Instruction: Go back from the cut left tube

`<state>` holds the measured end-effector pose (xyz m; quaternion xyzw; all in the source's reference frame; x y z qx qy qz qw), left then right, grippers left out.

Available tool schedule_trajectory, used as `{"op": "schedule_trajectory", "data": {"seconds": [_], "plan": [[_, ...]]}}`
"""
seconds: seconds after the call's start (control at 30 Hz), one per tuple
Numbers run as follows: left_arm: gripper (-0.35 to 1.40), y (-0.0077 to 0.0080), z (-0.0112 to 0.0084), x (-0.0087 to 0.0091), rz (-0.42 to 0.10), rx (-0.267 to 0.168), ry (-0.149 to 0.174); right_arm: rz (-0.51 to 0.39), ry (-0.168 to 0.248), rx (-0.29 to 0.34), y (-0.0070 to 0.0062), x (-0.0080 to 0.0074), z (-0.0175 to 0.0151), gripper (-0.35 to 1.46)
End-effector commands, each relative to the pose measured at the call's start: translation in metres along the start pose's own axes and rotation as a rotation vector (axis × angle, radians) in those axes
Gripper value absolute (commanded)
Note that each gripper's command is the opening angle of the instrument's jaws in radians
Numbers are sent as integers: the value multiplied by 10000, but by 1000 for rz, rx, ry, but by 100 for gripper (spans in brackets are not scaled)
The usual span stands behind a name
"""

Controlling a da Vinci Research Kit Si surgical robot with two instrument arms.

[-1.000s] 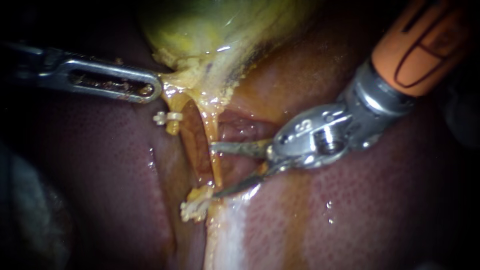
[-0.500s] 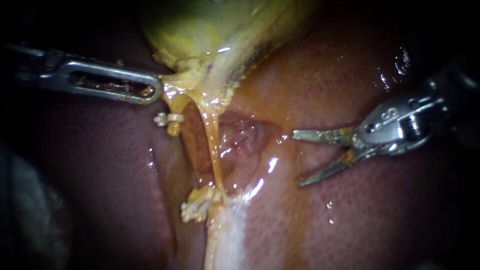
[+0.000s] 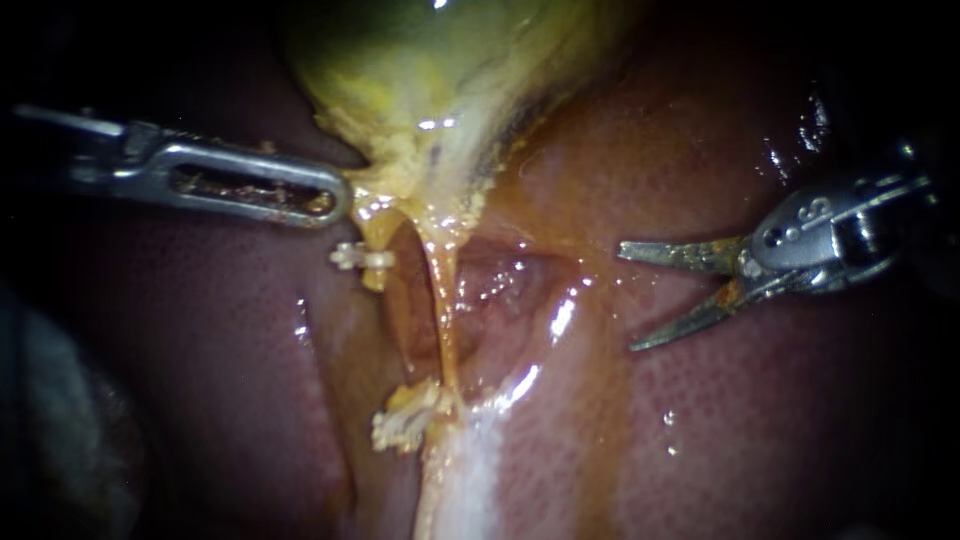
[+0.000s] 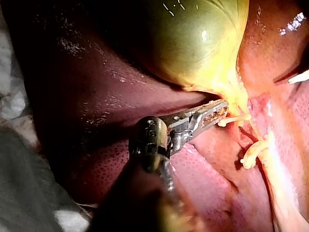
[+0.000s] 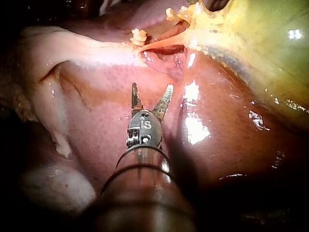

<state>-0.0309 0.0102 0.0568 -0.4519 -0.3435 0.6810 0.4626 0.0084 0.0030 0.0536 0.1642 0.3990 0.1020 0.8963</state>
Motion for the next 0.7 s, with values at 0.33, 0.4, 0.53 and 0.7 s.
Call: {"op": "schedule_trajectory", "data": {"seconds": [0.33, 0.4, 0.53, 0.7], "plan": [[-35, -14, 25, -9, 7, 2, -8, -1, 0, 1, 0, -2, -2, 145], [-35, -14, 25, -9, 7, 2, -8, -1, 0, 1, 0, -2, -2, 145], [-35, -14, 26, -9, 7, 2, -8, -2, 0, 2, 0, -2, -3, 145], [-35, -15, 25, -9, 7, 2, -8, -1, -3, 12, -2, 0, -1, 145]]}}
